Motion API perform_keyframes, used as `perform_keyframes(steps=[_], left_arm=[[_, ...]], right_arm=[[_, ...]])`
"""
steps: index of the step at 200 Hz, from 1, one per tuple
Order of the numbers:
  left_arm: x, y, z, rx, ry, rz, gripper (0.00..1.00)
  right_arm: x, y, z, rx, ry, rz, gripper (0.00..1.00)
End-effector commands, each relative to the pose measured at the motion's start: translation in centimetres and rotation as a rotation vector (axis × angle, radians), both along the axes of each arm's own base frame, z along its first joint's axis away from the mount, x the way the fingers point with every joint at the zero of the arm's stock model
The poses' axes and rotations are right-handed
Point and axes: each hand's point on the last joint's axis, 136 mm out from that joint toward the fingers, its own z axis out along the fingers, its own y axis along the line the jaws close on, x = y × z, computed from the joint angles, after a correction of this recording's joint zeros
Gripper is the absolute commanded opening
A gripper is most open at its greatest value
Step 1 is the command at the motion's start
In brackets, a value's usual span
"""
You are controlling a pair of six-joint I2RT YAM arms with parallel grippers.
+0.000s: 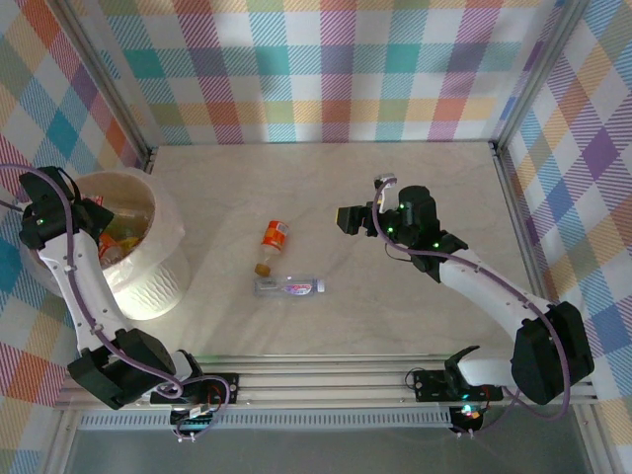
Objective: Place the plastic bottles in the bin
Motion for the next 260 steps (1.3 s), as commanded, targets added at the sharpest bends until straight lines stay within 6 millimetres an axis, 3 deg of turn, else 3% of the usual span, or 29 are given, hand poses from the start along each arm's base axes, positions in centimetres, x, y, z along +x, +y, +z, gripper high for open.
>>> perform_keyframes(steps=[1, 51, 78, 106, 141, 189, 232, 260], left_arm=[[0.4, -1.1, 0.1, -0.032, -0.029, -0.032, 0.6], [-0.8, -3.8, 8.0, 0.035, -0.228, -0.095, 0.7], [-0.1, -8.6, 11.5, -0.001, -0.378, -0.256, 0.72], [0.7, -13.1, 12.2, -0.012, -0.408, -0.383, 0.74], [2.7, -19.2, 10.6, -0.045, -0.364, -0.561, 0.76], [5.6, -26.5, 6.1, -0.016, -0.231, -0.724, 0.85], [8.0, -31.0, 0.5, -0.024, -0.104, -0.794, 0.98], [8.9, -31.9, -2.9, -0.035, -0.021, -0.799, 1.0]], right_arm=[[0.1, 0.5, 1.0, 0.02, -0.005, 0.014, 1.0], [0.2, 0.4, 0.7, 0.016, -0.001, 0.006, 1.0], [1.0, -0.5, 0.2, 0.025, 0.026, -0.083, 1.0], [1.4, -1.5, -0.8, 0.045, 0.053, -0.16, 1.0], [-1.2, 1.4, -1.9, 0.011, 0.039, 0.1, 1.0], [-5.5, 4.8, -5.0, -0.056, 0.019, 0.406, 1.0], [-8.7, 8.0, -8.2, -0.145, 0.004, 0.615, 1.0], [-10.3, 9.9, -10.5, -0.221, -0.017, 0.715, 1.0]])
